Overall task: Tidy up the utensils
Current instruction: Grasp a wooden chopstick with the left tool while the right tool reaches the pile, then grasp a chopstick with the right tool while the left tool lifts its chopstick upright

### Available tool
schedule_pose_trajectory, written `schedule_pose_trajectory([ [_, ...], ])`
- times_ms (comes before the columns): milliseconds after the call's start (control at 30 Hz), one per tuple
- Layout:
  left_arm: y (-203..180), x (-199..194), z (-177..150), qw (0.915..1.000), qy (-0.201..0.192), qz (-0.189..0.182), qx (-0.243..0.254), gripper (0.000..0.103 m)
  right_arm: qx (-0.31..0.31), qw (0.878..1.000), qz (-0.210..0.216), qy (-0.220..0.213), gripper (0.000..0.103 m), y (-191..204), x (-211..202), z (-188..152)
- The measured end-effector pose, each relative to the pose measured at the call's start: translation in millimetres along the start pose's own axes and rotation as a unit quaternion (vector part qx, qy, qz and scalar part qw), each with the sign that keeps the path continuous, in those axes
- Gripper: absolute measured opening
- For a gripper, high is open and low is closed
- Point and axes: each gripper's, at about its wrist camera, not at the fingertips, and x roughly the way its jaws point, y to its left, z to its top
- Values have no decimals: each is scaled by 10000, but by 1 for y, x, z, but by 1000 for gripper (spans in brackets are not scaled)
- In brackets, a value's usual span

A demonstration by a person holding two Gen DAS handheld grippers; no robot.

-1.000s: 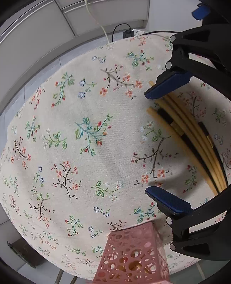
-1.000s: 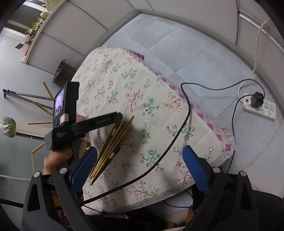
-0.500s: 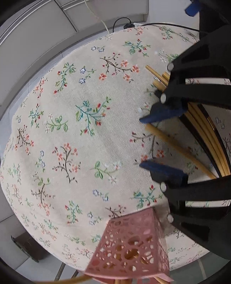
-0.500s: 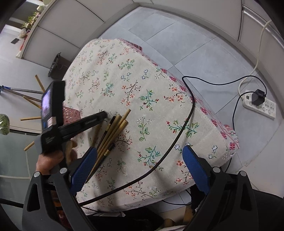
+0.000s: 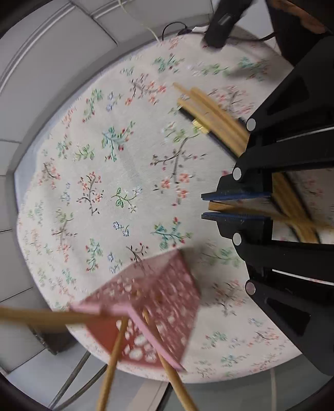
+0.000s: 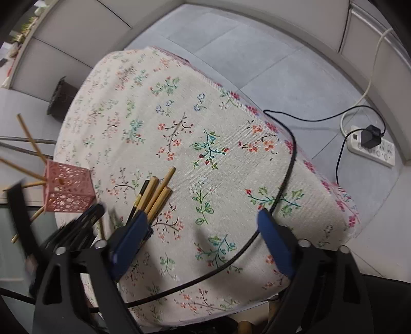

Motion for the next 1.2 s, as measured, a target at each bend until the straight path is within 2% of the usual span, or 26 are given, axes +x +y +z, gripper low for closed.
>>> schedule_pose_trajectory([
  [200, 0, -60, -27, 9984, -504, -227, -110, 7, 229, 9990, 164, 342, 50, 16, 26, 6],
  [267, -1, -77, -38, 9975, -645, -253, -135, 7, 240, 9987, 120, 422, 35, 21, 34, 6],
  [333, 2, -87, -39, 9965, -766, -283, -157, 7, 355, 9984, 59, 434, 32, 23, 40, 6],
  [567, 2, -113, -53, 9935, -1063, -341, -204, 7, 466, 9984, -44, 304, 31, 42, 47, 5],
  [733, 16, -121, -57, 9918, -1173, -366, -360, 7, -2, 9973, -736, 42, 28, 68, 51, -4],
  [867, 22, -128, -58, 9902, -1283, -360, -410, 7, -149, 9950, -976, -131, 22, 77, 55, -11],
  [967, 26, -132, -60, 9892, -1350, -361, -439, 7, -172, 9960, -855, -175, 19, 75, 54, -11],
  [1100, 30, -138, -62, 9879, -1432, -355, -483, 7, -113, 9994, -297, -146, 10, 55, 48, -2],
  [1200, 34, -143, -62, 9859, -1534, -375, -545, 7, -128, 9985, 87, -516, 8, 43, 29, 5],
])
